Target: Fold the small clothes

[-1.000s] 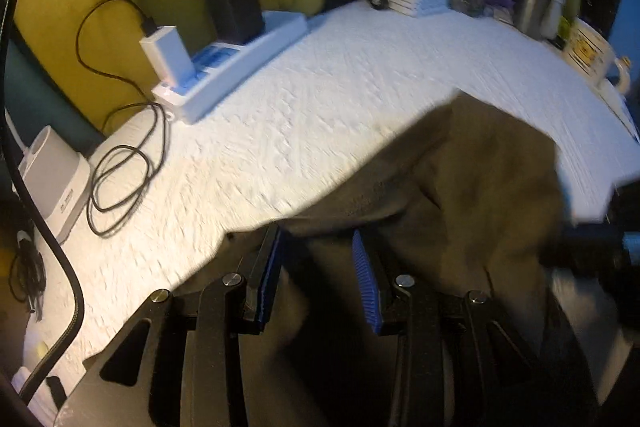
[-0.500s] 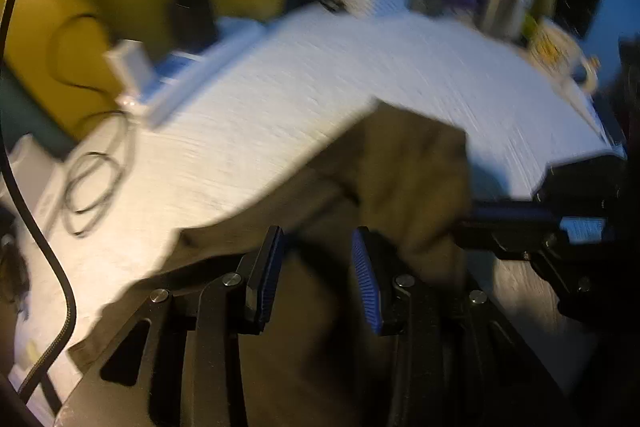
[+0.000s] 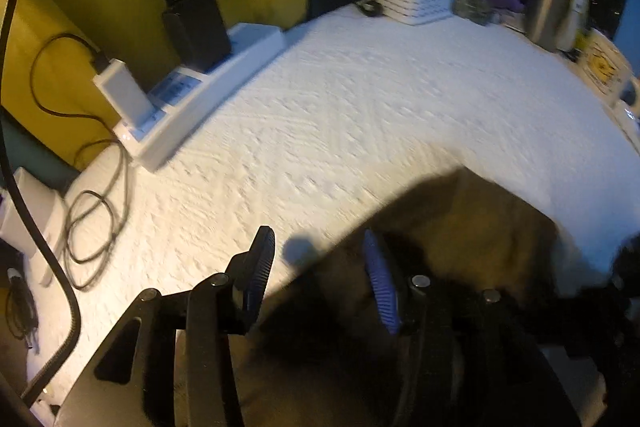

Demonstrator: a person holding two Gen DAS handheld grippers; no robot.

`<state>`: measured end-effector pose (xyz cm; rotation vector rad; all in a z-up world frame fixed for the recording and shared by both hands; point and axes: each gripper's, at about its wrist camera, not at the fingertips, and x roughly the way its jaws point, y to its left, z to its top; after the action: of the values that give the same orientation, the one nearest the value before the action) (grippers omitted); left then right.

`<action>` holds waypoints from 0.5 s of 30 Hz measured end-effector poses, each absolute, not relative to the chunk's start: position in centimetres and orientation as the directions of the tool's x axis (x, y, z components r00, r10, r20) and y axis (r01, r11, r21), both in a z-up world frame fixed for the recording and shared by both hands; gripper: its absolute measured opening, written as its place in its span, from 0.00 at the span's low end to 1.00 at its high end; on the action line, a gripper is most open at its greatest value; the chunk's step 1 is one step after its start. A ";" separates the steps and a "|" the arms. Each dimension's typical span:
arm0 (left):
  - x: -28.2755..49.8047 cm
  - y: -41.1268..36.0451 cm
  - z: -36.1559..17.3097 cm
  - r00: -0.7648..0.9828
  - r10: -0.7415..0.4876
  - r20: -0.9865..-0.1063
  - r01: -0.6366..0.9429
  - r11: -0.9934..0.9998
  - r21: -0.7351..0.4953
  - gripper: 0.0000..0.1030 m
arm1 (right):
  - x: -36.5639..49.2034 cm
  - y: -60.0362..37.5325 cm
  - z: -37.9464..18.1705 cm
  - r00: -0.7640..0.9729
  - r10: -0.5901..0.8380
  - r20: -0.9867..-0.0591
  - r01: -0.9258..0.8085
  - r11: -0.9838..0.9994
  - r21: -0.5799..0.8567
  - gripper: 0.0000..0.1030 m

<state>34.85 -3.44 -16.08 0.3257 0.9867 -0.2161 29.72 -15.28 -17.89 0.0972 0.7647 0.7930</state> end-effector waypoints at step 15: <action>30.4 2.2 -10.9 0.597 -0.067 -0.799 0.280 0.951 0.130 0.46 | 29.8 -15.0 -17.0 0.477 0.657 -0.584 -0.603 0.728 0.326 0.03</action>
<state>30.43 2.25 -10.88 0.2532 0.9107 -0.2042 29.77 -14.97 -17.04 0.0786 0.7483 0.7705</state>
